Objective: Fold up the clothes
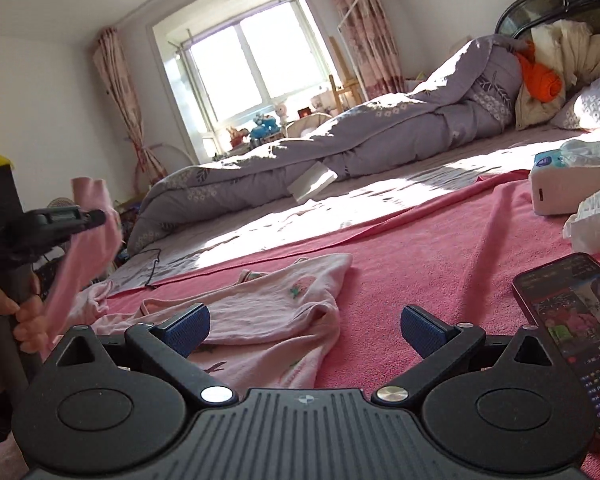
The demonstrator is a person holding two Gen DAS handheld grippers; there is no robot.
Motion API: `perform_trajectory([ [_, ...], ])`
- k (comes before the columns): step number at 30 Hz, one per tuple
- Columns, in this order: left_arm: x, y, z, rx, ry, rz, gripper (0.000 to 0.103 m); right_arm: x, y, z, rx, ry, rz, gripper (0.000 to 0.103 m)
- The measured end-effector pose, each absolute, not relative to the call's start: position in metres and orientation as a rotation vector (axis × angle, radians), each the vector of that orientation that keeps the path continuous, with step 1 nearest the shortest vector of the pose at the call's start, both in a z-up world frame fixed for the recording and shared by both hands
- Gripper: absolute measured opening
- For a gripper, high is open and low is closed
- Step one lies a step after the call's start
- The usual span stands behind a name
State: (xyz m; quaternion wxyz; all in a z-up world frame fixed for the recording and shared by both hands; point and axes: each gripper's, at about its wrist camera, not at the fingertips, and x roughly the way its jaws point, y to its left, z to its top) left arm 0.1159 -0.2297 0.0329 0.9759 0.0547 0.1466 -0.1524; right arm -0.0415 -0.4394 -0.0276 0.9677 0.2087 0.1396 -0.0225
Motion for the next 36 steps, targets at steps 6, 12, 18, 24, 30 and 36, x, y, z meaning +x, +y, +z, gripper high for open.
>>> perform_trajectory([
  [6, 0.119, -0.316, -0.030, 0.453, 0.500, -0.347, 0.013, -0.072, -0.452, -0.028, 0.468, 0.129, 0.047, 0.103],
  [12, 0.113, -0.329, 0.010, 0.428, 0.403, -0.447, 0.013, -0.086, -0.461, -0.026, 0.498, 0.108, 0.040, 0.103],
  [18, 0.102, -0.371, -0.042, 0.669, 0.513, -0.574, 0.012, -0.090, -0.473, -0.032, 0.565, 0.110, 0.017, 0.103],
  [24, 0.108, -0.343, -0.016, 0.501, 0.632, -0.602, 0.040, -0.094, -0.479, -0.034, 0.604, 0.083, 0.026, 0.103],
  [30, 0.096, -0.259, 0.016, 0.233, 0.708, -0.667, 0.052, -0.092, -0.474, -0.034, 0.568, 0.082, 0.022, 0.103],
  [36, 0.064, -0.153, 0.020, 0.432, 0.507, -0.285, 0.063, -0.083, -0.463, -0.034, 0.505, 0.124, -0.013, 0.103],
])
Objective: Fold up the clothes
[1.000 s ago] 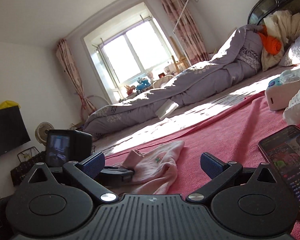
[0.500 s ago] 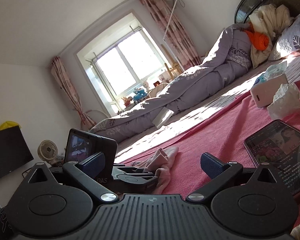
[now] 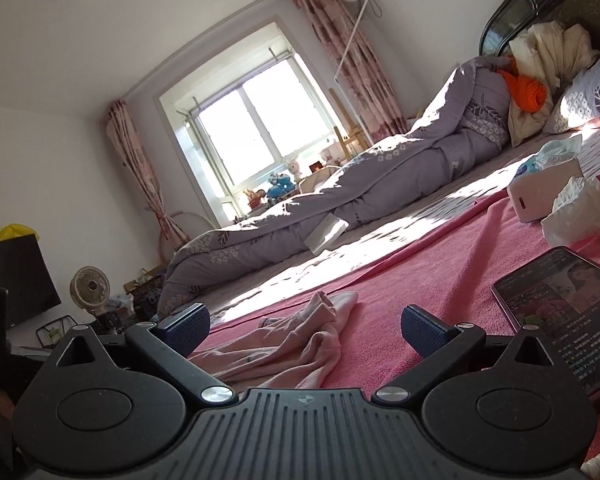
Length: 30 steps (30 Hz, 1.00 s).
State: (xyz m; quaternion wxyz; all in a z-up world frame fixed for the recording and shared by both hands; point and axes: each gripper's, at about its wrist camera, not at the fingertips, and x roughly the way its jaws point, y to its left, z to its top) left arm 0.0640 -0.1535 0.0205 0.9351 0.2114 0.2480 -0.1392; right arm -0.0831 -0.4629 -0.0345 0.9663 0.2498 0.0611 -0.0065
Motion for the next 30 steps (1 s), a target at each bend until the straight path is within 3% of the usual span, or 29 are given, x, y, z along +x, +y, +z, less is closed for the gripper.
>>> perform_trajectory([
  [4, 0.075, -0.109, -0.014, 0.630, 0.509, -0.018, 0.063, -0.072, -0.449, -0.032, 0.429, 0.157, -0.031, 0.103],
  [12, 0.096, -0.030, -0.034, 0.555, 0.525, 0.259, 0.068, -0.009, -0.389, 0.011, 0.024, 0.267, -0.148, 0.103],
  [15, 0.082, -0.008, -0.016, 0.394, 0.505, 0.155, 0.064, 0.026, -0.362, 0.029, -0.051, 0.321, -0.069, 0.103],
  [17, 0.070, -0.009, 0.002, 0.327, 0.454, 0.031, 0.067, 0.047, -0.331, 0.041, -0.105, 0.323, 0.045, 0.102],
  [18, 0.068, -0.016, 0.005, 0.338, 0.434, -0.028, 0.069, 0.057, -0.314, 0.048, -0.132, 0.322, 0.103, 0.099],
  [20, 0.077, -0.037, 0.002, 0.395, 0.405, -0.114, 0.073, 0.087, -0.278, 0.057, -0.144, 0.378, 0.224, 0.074],
  [21, 0.084, -0.046, -0.003, 0.428, 0.415, -0.136, 0.073, 0.102, -0.261, 0.060, -0.148, 0.415, 0.281, 0.070],
  [23, 0.105, -0.056, -0.024, 0.485, 0.510, -0.111, 0.075, 0.131, -0.225, 0.060, -0.179, 0.479, 0.378, 0.068],
  [28, 0.108, -0.027, -0.024, 0.292, 0.567, -0.150, 0.078, 0.195, -0.129, 0.048, -0.320, 0.632, 0.523, 0.069],
  [30, 0.107, -0.017, -0.024, 0.227, 0.588, -0.170, 0.078, 0.216, -0.098, 0.034, -0.359, 0.705, 0.518, 0.061],
])
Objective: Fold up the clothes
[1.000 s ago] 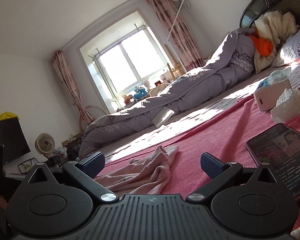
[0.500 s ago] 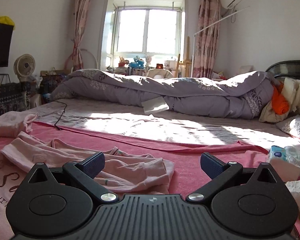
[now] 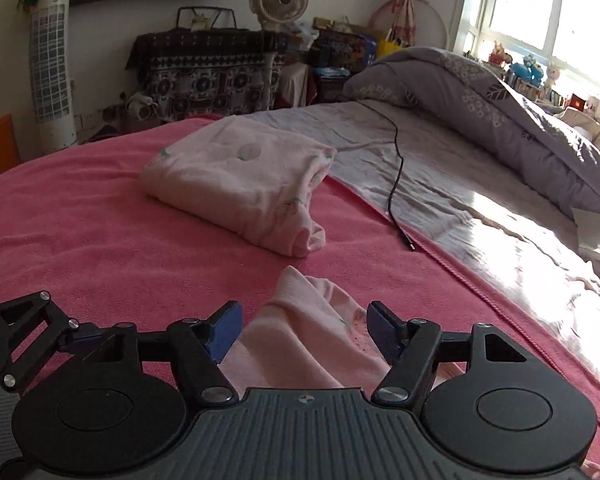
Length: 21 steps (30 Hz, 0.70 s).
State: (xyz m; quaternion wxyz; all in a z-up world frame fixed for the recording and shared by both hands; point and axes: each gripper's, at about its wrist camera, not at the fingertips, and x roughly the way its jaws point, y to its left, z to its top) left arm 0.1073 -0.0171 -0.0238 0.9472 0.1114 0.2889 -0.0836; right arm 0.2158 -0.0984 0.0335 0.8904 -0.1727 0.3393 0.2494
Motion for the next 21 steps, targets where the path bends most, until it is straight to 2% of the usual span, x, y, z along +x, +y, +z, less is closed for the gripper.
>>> perform_trajectory([
  [2, 0.104, -0.016, -0.023, 0.218, 0.588, -0.173, 0.078, 0.233, -0.074, 0.015, -0.403, 0.778, 0.483, 0.024],
  [4, 0.101, -0.017, -0.024, 0.224, 0.583, -0.170, 0.078, 0.242, -0.067, 0.006, -0.412, 0.752, 0.402, 0.014],
  [9, 0.097, -0.019, -0.026, 0.224, 0.581, -0.169, 0.078, 0.275, -0.102, 0.013, -0.187, 0.748, 0.236, 0.005],
  [12, 0.096, -0.018, -0.026, 0.219, 0.582, -0.170, 0.078, 0.290, -0.125, 0.017, -0.097, 0.723, 0.149, 0.005],
  [15, 0.095, -0.018, -0.025, 0.216, 0.581, -0.171, 0.078, 0.297, -0.146, 0.024, 0.050, 0.786, 0.286, 0.012],
  [16, 0.095, -0.018, -0.025, 0.217, 0.581, -0.171, 0.078, 0.294, -0.141, 0.029, 0.009, 0.810, 0.331, 0.021],
  [17, 0.094, -0.018, -0.025, 0.217, 0.581, -0.170, 0.078, 0.290, -0.131, 0.032, -0.062, 0.825, 0.359, 0.044],
  [19, 0.093, -0.018, -0.025, 0.217, 0.581, -0.170, 0.078, 0.276, -0.100, 0.033, -0.253, 0.817, 0.384, 0.069],
  [21, 0.098, -0.016, -0.025, 0.216, 0.581, -0.170, 0.078, 0.264, -0.062, 0.025, -0.469, 0.800, 0.388, 0.069],
])
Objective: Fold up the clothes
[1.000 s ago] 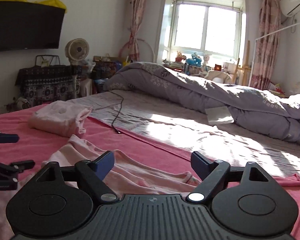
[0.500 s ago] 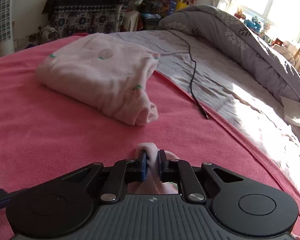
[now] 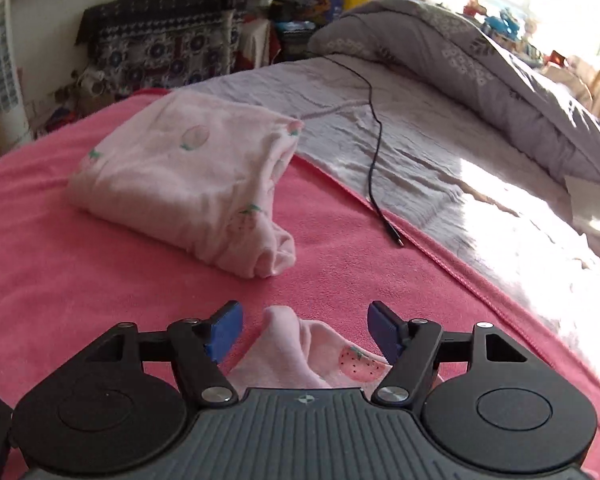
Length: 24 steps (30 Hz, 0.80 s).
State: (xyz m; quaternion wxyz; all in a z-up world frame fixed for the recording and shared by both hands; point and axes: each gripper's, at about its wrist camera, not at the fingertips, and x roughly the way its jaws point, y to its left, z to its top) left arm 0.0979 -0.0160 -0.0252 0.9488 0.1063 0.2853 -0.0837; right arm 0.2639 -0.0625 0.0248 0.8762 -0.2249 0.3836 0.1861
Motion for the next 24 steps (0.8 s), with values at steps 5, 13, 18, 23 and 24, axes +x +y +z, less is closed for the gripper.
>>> perform_trajectory([
  [5, 0.102, -0.013, -0.025, 0.208, 0.580, -0.170, 0.078, 0.279, -0.036, -0.013, -0.594, 0.877, 0.237, 0.018],
  [13, 0.101, -0.013, -0.025, 0.203, 0.580, -0.165, 0.079, 0.286, -0.071, 0.005, -0.266, 0.834, 0.205, 0.012],
  [18, 0.101, -0.012, -0.025, 0.198, 0.583, -0.162, 0.080, 0.291, -0.064, -0.017, -0.260, 0.820, 0.198, 0.012],
  [23, 0.103, -0.011, -0.025, 0.191, 0.587, -0.157, 0.082, 0.301, -0.075, -0.018, -0.144, 0.809, 0.216, 0.011],
  [24, 0.103, -0.011, -0.025, 0.191, 0.587, -0.156, 0.083, 0.304, -0.078, -0.019, -0.110, 0.812, 0.218, 0.011],
])
